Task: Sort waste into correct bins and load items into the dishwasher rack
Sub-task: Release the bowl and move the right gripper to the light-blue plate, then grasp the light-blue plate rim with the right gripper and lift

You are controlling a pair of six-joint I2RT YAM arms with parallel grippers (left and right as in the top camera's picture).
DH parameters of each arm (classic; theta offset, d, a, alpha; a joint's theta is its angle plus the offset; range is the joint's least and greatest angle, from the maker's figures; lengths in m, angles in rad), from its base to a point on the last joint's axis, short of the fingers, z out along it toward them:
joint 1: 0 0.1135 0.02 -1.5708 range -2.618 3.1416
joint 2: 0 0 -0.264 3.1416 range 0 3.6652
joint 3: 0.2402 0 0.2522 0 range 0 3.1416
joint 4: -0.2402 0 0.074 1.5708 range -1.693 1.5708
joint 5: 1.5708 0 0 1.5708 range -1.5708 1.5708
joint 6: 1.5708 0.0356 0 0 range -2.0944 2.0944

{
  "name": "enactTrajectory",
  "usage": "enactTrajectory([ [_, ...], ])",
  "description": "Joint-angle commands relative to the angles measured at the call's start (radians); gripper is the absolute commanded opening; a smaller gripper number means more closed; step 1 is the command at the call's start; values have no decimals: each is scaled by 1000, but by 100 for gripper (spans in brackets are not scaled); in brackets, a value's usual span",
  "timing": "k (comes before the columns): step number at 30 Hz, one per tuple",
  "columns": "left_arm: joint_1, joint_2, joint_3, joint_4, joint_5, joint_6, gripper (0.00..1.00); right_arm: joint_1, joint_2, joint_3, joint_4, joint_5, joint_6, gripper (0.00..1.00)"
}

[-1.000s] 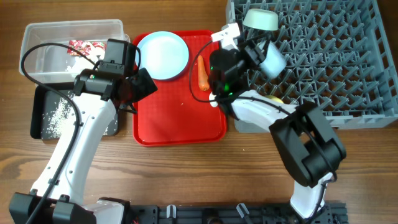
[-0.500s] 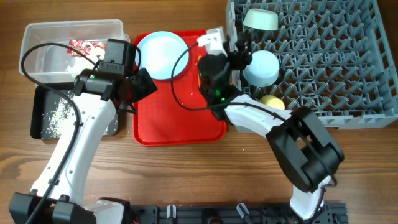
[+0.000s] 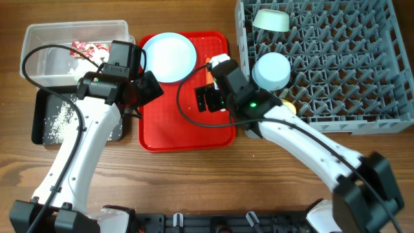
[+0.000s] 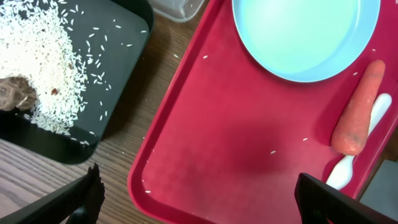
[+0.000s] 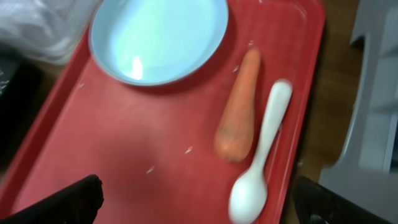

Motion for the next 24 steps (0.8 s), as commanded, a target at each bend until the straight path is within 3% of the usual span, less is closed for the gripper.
enactTrajectory([
  [1,1,3,0,2,2,-2,100,1,-95,0,-3,-177,98,100],
  [9,1,3,0,2,2,-2,100,-14,-138,123,-113,-216,223,98],
  [16,1,3,0,23,18,-2,100,-48,230,687,-433,-151,189,100],
  [18,7,3,0,10,23,32,100,-68,318,748,-437,-162,191,100],
  [20,55,1,1,1,68,32,100,-79,361,748,-418,-162,190,100],
  [24,332,1,1,6,224,31,100,-84,418,739,-352,-156,190,98],
])
